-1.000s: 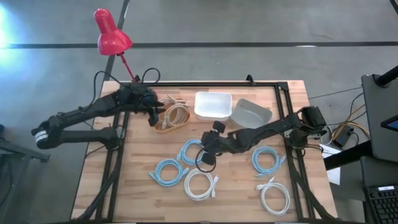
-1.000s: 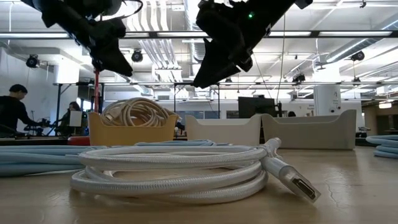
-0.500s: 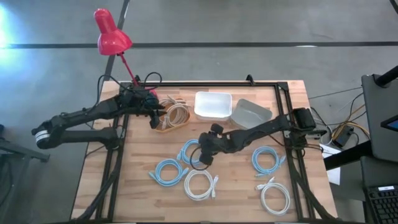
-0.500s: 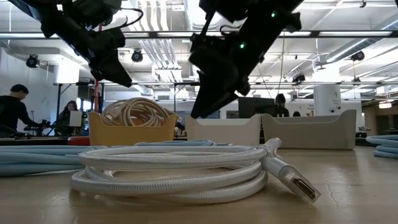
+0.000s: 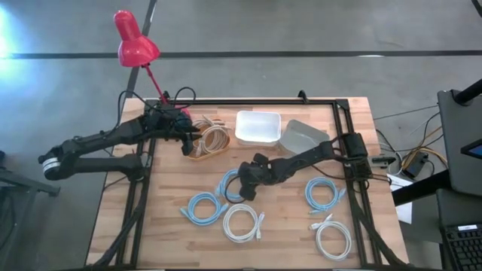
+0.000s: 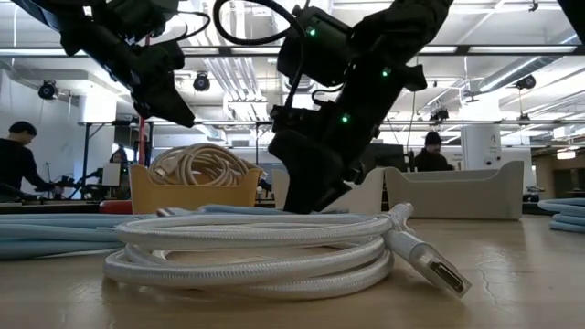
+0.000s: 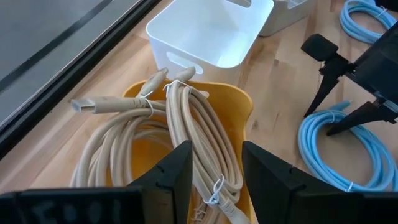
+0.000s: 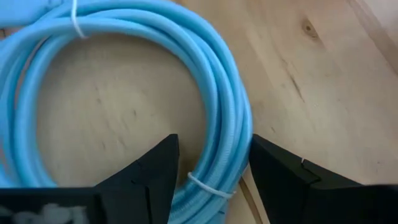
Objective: Pick & Place USB Port
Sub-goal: Put the top left blue usb cable into the white bin, then put the left blue usb cable into the white bin
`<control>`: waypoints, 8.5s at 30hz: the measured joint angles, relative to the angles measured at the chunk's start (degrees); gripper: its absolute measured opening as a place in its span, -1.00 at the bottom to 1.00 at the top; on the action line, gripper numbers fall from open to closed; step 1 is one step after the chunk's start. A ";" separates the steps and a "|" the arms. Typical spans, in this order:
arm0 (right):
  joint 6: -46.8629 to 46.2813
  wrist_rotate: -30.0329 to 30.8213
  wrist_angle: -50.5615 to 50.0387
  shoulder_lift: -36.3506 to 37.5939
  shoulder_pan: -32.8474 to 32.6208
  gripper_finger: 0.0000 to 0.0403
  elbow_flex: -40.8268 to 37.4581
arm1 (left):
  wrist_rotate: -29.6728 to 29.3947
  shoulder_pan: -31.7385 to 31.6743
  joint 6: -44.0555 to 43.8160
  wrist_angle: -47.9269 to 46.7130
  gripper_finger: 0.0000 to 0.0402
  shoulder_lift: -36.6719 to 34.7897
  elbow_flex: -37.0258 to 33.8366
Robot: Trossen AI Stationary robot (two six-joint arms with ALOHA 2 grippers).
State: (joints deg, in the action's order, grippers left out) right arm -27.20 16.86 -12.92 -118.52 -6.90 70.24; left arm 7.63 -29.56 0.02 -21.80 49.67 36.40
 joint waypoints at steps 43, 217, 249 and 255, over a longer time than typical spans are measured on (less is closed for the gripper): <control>23.90 45.22 -4.86 18.61 11.67 -0.67 -0.47 | -0.01 0.00 -0.27 0.35 -0.33 0.02 -0.11; 19.84 4.26 -8.27 19.26 4.07 -0.35 6.22 | -15.79 43.56 -4.64 12.87 -0.80 32.71 1.39; 16.73 -2.90 1.75 11.80 3.58 -0.05 5.40 | -50.10 42.80 14.51 13.15 -0.82 31.67 11.09; 18.09 -0.87 1.76 11.80 3.80 -0.13 5.40 | -50.48 43.29 15.82 16.39 -0.82 31.65 11.23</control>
State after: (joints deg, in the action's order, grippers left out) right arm -9.11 16.00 -11.17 -106.72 -3.09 75.64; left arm -42.85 13.73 15.83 -5.41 81.32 47.64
